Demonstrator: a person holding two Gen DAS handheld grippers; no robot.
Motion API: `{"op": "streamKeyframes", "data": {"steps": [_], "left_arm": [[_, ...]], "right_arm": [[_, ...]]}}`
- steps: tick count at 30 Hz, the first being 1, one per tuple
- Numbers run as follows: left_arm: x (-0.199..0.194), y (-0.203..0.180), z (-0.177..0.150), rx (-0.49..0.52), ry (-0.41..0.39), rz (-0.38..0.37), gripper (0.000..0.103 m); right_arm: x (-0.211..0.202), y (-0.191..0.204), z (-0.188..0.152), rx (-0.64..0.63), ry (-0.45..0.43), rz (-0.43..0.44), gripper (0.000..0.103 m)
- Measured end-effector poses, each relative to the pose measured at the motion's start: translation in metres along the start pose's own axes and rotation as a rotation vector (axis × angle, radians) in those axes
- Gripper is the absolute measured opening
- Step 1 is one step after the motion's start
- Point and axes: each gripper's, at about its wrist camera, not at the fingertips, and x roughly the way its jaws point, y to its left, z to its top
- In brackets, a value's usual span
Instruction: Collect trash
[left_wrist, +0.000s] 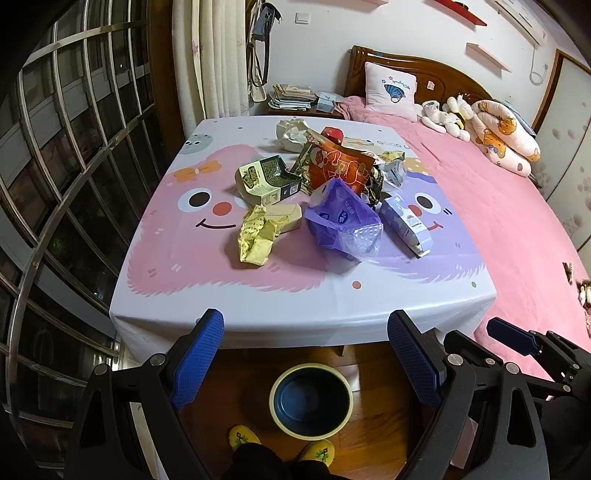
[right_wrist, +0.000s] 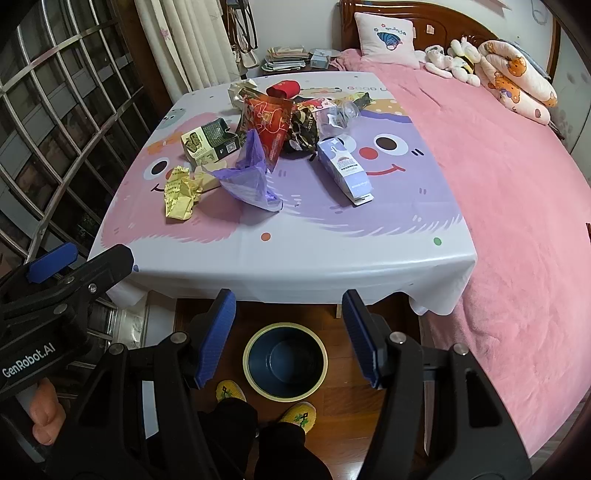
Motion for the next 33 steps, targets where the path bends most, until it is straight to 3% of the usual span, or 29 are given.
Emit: {"op": "streamKeyframes", "data": {"steps": [5, 10, 15, 20, 25, 33], "left_arm": [[0.003, 0.004, 0.001, -0.027, 0.017, 0.012, 0.092], [0.010, 0.012, 0.004, -0.045, 0.042, 0.081, 0.092], [0.029, 0.039, 0.015, -0.096, 0.095, 0.070, 0.092], [0.056, 0.066, 0.036, -0.100, 0.143, 0.069, 0.092], [0.088, 0.085, 0.067, -0.062, 0.140, 0.070, 0.092], [0.157, 0.097, 0.106, -0.028, 0.214, 0.043, 0.092]], "right_arm": [[0.002, -0.001, 0.002, 0.002, 0.005, 0.006, 0.057], [0.008, -0.004, 0.009, 0.012, 0.012, 0.016, 0.057], [0.016, -0.006, 0.025, 0.034, 0.023, 0.050, 0.057], [0.027, 0.000, 0.058, 0.028, 0.010, 0.064, 0.057], [0.050, 0.011, 0.102, 0.014, 0.006, 0.081, 0.057], [0.125, 0.048, 0.149, -0.086, 0.098, 0.087, 0.057]]}}
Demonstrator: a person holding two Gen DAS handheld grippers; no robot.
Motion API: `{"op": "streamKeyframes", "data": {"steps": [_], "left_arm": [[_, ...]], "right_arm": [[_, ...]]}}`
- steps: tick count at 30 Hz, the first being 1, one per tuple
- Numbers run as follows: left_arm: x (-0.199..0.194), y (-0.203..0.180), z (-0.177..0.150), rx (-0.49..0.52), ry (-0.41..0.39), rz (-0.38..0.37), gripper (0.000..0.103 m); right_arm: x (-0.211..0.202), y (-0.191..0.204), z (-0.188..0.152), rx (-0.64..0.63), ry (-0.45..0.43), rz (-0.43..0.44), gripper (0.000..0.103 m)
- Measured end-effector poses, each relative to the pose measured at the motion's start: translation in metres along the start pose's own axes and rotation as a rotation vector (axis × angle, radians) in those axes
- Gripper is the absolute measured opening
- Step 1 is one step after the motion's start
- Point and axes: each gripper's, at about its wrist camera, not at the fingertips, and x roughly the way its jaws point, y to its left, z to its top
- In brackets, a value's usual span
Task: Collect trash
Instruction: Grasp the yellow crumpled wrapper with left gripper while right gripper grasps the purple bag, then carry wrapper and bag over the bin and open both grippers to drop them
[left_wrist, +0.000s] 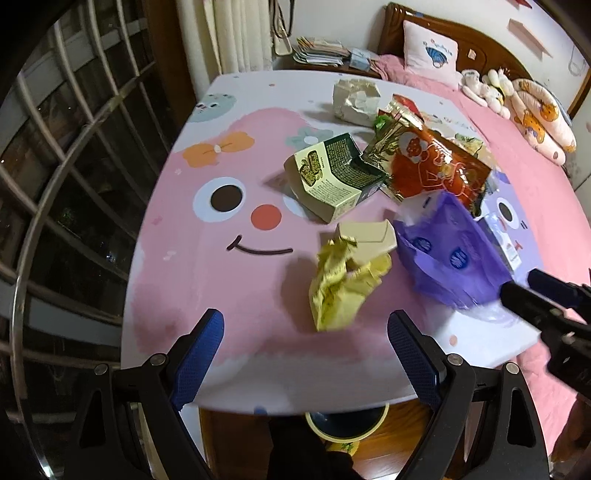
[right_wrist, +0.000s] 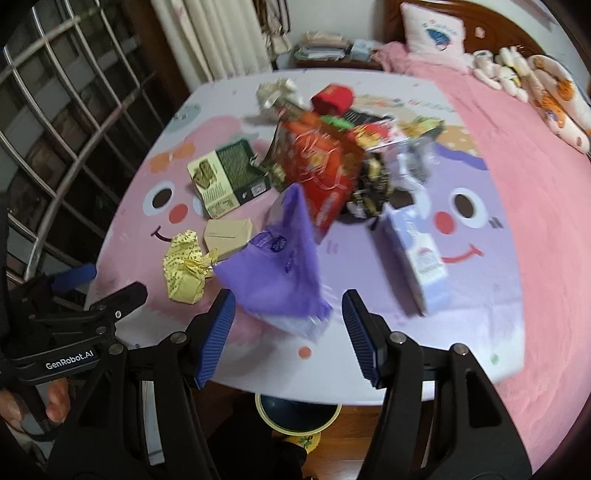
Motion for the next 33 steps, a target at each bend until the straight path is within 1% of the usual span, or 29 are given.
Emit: {"op": "streamKeyframes", "data": {"steps": [5, 8, 12, 13, 14, 16, 18, 19, 21, 23, 24, 27, 30, 33], "left_arm": [[0.033, -0.005, 0.014, 0.042, 0.054, -0.015, 0.092], [0.056, -0.010, 0.021, 0.079, 0.098, -0.033, 0.092], [0.079, -0.021, 0.029, 0.136, 0.141, -0.058, 0.091], [0.081, -0.023, 0.030, 0.144, 0.146, -0.061, 0.091], [0.086, -0.025, 0.032, 0.156, 0.155, -0.065, 0.091], [0.094, -0.029, 0.034, 0.171, 0.172, -0.078, 0.085], [0.102, -0.032, 0.034, 0.188, 0.201, -0.102, 0.071], [0.104, -0.032, 0.034, 0.193, 0.212, -0.111, 0.067], [0.110, -0.033, 0.034, 0.198, 0.237, -0.129, 0.051], [0.114, -0.032, 0.033, 0.195, 0.254, -0.153, 0.040], [0.114, -0.031, 0.033, 0.196, 0.252, -0.164, 0.037], [0.112, -0.029, 0.033, 0.199, 0.240, -0.190, 0.033], [0.105, -0.025, 0.034, 0.189, 0.240, -0.214, 0.032], [0.095, -0.020, 0.032, 0.179, 0.223, -0.232, 0.032]], "right_arm": [[0.050, 0.004, 0.010, 0.000, 0.087, -0.010, 0.057], [0.073, 0.002, 0.011, 0.009, 0.115, -0.021, 0.057], [0.095, -0.005, 0.009, 0.057, 0.150, -0.009, 0.056], [0.097, -0.006, 0.008, 0.068, 0.156, -0.009, 0.051], [0.099, -0.007, 0.006, 0.079, 0.161, -0.004, 0.043], [0.106, -0.012, 0.004, 0.118, 0.176, 0.009, 0.038], [0.107, -0.015, 0.001, 0.155, 0.181, 0.025, 0.033], [0.108, -0.017, -0.001, 0.175, 0.184, 0.033, 0.030], [0.108, -0.019, -0.003, 0.203, 0.187, 0.044, 0.024], [0.106, -0.021, -0.005, 0.229, 0.191, 0.056, 0.017], [0.106, -0.021, -0.006, 0.241, 0.190, 0.063, 0.016], [0.100, -0.021, -0.008, 0.276, 0.180, 0.082, 0.011], [0.091, -0.021, -0.008, 0.301, 0.170, 0.096, 0.009], [0.076, -0.020, -0.009, 0.317, 0.146, 0.096, 0.008]]}}
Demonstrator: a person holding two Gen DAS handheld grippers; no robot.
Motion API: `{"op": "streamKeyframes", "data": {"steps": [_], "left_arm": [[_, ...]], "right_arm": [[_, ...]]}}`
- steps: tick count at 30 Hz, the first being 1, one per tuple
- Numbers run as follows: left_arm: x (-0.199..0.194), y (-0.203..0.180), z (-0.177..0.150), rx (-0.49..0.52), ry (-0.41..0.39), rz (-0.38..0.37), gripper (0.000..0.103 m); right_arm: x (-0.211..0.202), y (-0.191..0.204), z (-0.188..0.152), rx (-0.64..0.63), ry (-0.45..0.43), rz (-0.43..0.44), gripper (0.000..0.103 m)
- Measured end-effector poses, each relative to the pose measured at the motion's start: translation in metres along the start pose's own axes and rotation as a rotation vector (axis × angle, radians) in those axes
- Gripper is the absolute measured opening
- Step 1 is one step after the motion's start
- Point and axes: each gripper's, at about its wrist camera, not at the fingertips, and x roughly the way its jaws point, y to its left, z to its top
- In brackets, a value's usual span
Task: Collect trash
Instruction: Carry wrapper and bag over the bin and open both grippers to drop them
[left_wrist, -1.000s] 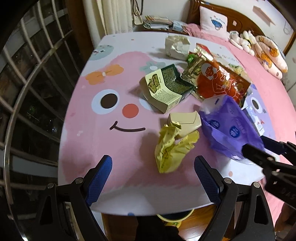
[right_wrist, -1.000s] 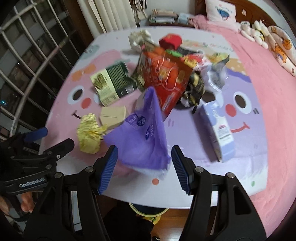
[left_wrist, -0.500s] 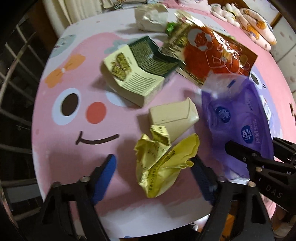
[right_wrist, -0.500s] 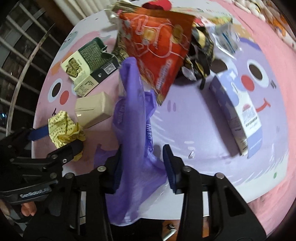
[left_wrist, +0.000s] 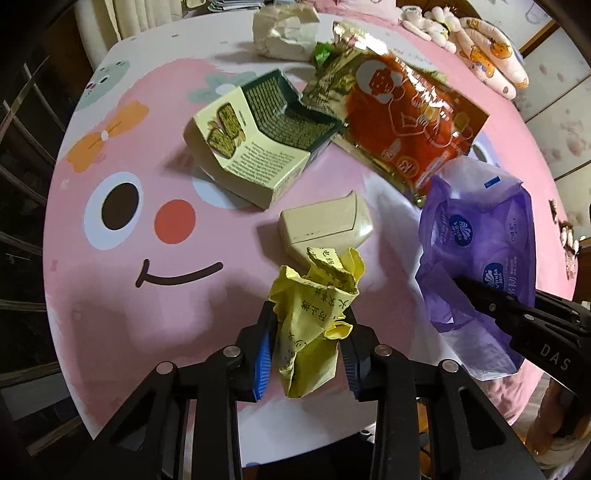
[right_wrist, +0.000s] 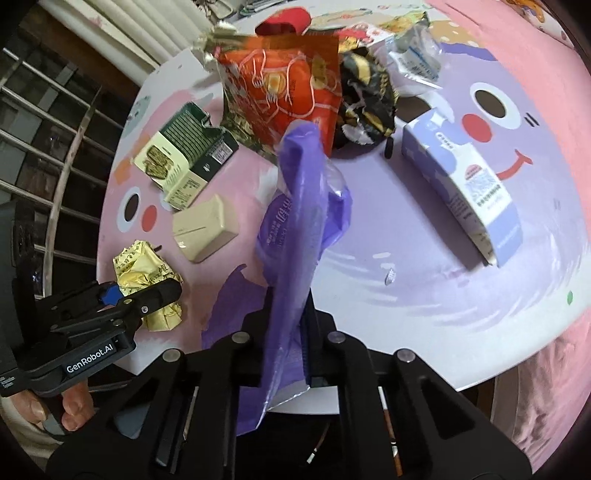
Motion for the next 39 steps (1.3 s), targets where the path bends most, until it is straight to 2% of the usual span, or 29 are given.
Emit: {"op": "streamKeyframes", "data": {"steps": [6, 10, 15, 19, 23, 25, 29, 33, 36, 39], "left_arm": [[-0.039, -0.006, -0.017, -0.009, -0.073, -0.002, 0.032], [-0.072, -0.017, -0.031, -0.025, -0.139, 0.012, 0.032], [-0.115, -0.038, -0.059, -0.090, -0.214, 0.033, 0.032], [-0.128, -0.073, -0.102, -0.197, -0.265, 0.042, 0.032], [-0.120, -0.105, -0.143, -0.260, -0.278, 0.052, 0.032], [-0.112, -0.119, -0.160, -0.260, -0.271, 0.072, 0.032], [-0.089, -0.148, -0.196, -0.259, -0.200, 0.108, 0.032], [-0.057, -0.165, -0.226, -0.239, -0.121, 0.152, 0.032], [-0.030, -0.169, -0.246, -0.244, -0.076, 0.156, 0.032], [0.002, -0.160, -0.251, -0.254, -0.035, 0.159, 0.032]], "right_arm": [[-0.037, 0.009, -0.010, -0.009, -0.048, 0.053, 0.007], [-0.067, 0.014, -0.019, -0.064, -0.075, 0.096, 0.007], [-0.100, 0.009, -0.040, -0.160, -0.092, 0.161, 0.007], [-0.121, -0.008, -0.076, -0.262, -0.073, 0.211, 0.007], [-0.132, -0.036, -0.116, -0.317, -0.044, 0.238, 0.007], [-0.132, -0.054, -0.135, -0.321, -0.021, 0.244, 0.007], [-0.119, -0.088, -0.168, -0.277, 0.053, 0.242, 0.007], [-0.090, -0.116, -0.193, -0.242, 0.121, 0.240, 0.007], [-0.059, -0.135, -0.211, -0.197, 0.170, 0.220, 0.007], [-0.021, -0.158, -0.227, -0.127, 0.223, 0.195, 0.007]]}}
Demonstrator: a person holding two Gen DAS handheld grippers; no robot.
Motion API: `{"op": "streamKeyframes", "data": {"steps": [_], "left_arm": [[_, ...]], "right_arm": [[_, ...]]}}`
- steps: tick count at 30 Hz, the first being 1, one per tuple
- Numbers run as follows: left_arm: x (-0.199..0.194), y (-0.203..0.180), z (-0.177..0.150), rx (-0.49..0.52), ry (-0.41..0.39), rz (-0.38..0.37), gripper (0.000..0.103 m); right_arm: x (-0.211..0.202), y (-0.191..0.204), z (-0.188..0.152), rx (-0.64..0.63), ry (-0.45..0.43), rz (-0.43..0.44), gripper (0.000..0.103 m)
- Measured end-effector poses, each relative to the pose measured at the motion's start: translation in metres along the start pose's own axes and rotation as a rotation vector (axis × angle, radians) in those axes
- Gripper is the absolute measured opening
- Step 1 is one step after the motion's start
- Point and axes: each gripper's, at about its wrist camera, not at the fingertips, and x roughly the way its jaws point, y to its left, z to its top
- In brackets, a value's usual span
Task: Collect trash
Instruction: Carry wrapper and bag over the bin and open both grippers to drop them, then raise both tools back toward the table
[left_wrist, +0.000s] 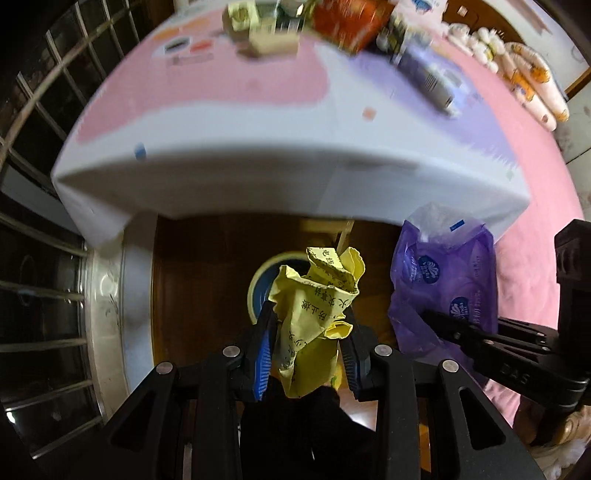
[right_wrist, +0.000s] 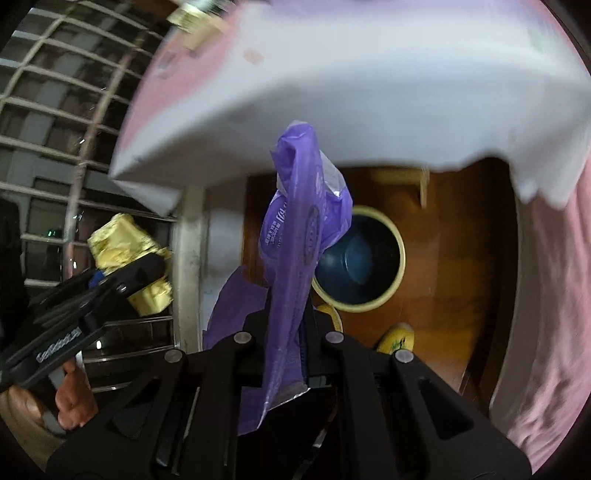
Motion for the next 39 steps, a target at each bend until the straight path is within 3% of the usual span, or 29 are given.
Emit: {"op": "streamKeyframes", "data": {"steps": [12, 19, 24, 27, 28, 29, 33, 39], "left_arm": [[0.154, 0.014, -0.025, 0.005, 0.117, -0.055, 0.032], [0.251, 0.030, -0.027, 0.049, 0.129, -0.081, 0.033], [0.302, 0.044, -0.029, 0.055, 0.155, -0.086, 0.040], [0.320, 0.051, -0.029, 0.056, 0.189, -0.089, 0.055], [0.327, 0.052, -0.028, 0.056, 0.191, -0.088, 0.058], [0.328, 0.054, -0.029, 0.056, 0.190, -0.086, 0.063], [0.338, 0.060, -0.030, 0.059, 0.186, -0.087, 0.076], [0.316, 0.065, -0.031, 0.049, 0.151, -0.066, 0.079]], "right_arm": [[0.151, -0.077, -0.006, 0.111, 0.104, -0.079, 0.007], [0.252, -0.105, 0.000, 0.140, 0.126, -0.109, 0.007], [0.310, -0.128, 0.002, 0.164, 0.137, -0.131, 0.010], [0.328, -0.135, 0.002, 0.197, 0.143, -0.147, 0.032], [0.333, -0.137, 0.002, 0.208, 0.146, -0.143, 0.050], [0.335, -0.139, 0.001, 0.216, 0.145, -0.144, 0.061], [0.333, -0.134, -0.001, 0.213, 0.128, -0.151, 0.062], [0.316, -0.121, -0.003, 0.170, 0.070, -0.196, 0.063]]}}
